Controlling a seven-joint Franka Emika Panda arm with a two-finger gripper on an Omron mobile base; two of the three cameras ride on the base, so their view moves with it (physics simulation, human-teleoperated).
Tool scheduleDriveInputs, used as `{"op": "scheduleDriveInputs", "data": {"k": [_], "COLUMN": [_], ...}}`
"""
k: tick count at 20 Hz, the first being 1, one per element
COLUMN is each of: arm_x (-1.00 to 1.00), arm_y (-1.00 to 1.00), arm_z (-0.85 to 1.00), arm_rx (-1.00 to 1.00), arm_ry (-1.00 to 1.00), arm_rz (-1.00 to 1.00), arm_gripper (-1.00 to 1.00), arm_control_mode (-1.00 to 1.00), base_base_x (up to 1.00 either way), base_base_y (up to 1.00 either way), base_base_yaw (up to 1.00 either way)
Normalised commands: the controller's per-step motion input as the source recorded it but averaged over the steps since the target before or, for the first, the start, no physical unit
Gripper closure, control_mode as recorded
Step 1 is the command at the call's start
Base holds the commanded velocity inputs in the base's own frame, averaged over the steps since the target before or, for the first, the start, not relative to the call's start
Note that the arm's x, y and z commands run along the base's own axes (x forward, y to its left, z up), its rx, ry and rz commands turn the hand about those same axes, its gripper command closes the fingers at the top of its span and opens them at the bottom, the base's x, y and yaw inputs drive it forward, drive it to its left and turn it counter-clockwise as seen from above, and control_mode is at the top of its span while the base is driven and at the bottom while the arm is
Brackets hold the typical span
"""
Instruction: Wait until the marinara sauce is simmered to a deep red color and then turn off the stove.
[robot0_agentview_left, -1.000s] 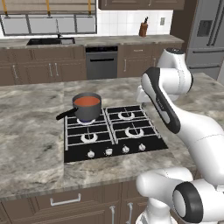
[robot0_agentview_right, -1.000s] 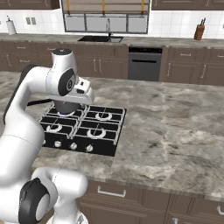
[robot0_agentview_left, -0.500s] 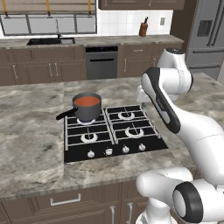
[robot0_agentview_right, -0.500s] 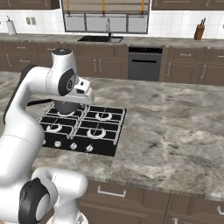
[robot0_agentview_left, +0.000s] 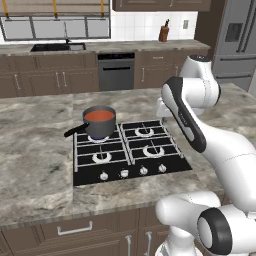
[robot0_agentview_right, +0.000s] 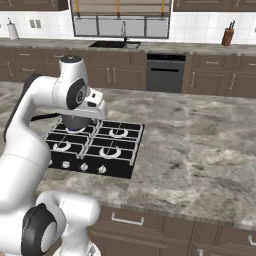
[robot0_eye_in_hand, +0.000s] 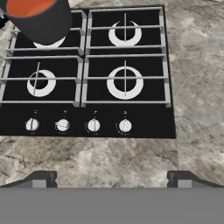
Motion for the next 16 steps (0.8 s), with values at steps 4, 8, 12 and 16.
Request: {"op": "scheduleDriveInputs", "data": {"k": [4, 8, 12, 16], "arm_x": [0.0, 0.0, 0.0, 0.0], "arm_y": [0.0, 0.0, 0.0, 0.0], "arm_z": [0.0, 0.0, 0.0, 0.0], "arm_rx": [0.0, 0.0, 0.0, 0.0], "arm_ry": [0.0, 0.0, 0.0, 0.0], "arm_rz": [0.0, 0.0, 0.0, 0.0], "arm_gripper": [-1.0, -1.0, -1.0, -1.0], "arm_control_mode": [-1.0, -1.0, -1.0, -1.0], "base_base_x": [0.0, 0.0, 0.0, 0.0], "base_base_y": [0.0, 0.0, 0.0, 0.0], "base_base_yaw": [0.0, 0.0, 0.0, 0.0]}}
